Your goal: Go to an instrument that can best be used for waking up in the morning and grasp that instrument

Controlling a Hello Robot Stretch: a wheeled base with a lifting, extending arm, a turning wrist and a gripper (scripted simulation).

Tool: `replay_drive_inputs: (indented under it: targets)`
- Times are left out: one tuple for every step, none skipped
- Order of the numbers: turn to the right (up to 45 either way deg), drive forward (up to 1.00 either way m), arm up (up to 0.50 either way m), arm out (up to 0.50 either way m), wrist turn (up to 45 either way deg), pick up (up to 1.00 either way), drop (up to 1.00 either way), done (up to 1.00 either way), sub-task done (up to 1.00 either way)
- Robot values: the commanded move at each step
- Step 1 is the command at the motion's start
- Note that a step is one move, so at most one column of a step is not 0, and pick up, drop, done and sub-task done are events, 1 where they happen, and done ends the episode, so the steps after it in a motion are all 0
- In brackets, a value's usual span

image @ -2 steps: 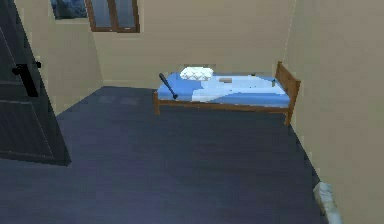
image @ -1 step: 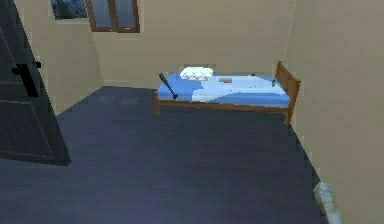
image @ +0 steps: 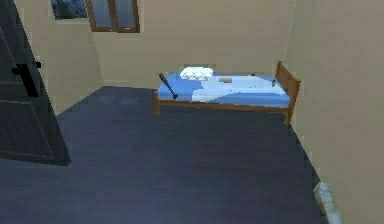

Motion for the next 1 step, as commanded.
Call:
replay_drive_inputs:
  targets:
    - [0.0,0.0,0.0,0.16,0.0,0.0,0.0,0.0,0.0]
